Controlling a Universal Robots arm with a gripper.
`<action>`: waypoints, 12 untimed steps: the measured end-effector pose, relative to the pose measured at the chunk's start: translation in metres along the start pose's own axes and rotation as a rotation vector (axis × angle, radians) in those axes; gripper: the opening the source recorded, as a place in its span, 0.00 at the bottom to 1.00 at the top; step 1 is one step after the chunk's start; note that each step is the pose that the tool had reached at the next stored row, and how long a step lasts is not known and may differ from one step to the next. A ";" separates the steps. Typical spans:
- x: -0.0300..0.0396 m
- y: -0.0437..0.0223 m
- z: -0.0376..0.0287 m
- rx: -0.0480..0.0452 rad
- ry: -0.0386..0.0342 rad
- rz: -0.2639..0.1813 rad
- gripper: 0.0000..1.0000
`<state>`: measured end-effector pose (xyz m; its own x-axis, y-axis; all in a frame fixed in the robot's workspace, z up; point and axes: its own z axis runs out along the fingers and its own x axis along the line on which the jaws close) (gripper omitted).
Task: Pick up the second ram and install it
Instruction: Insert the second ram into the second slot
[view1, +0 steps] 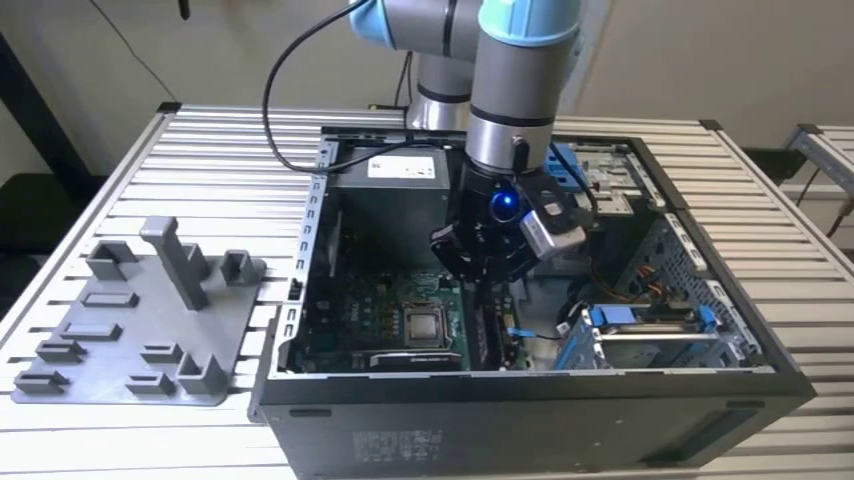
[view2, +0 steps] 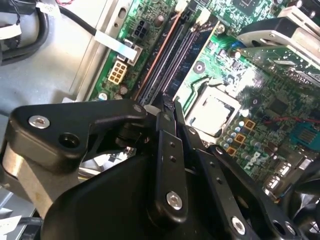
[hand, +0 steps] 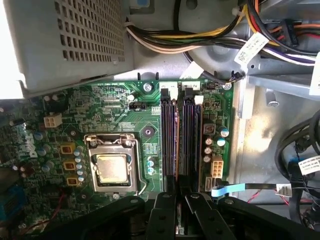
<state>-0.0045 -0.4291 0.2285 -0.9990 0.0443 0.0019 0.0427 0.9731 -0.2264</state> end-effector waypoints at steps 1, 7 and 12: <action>-0.0001 0.0001 0.0003 0.0011 -0.0003 -0.001 0.14; -0.0004 0.0027 0.0033 0.0042 -0.0033 -0.009 0.14; -0.0003 0.0036 0.0046 0.0046 -0.0048 -0.012 0.14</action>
<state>-0.0041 -0.4266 0.2232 -0.9995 0.0319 -0.0001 0.0311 0.9725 -0.2308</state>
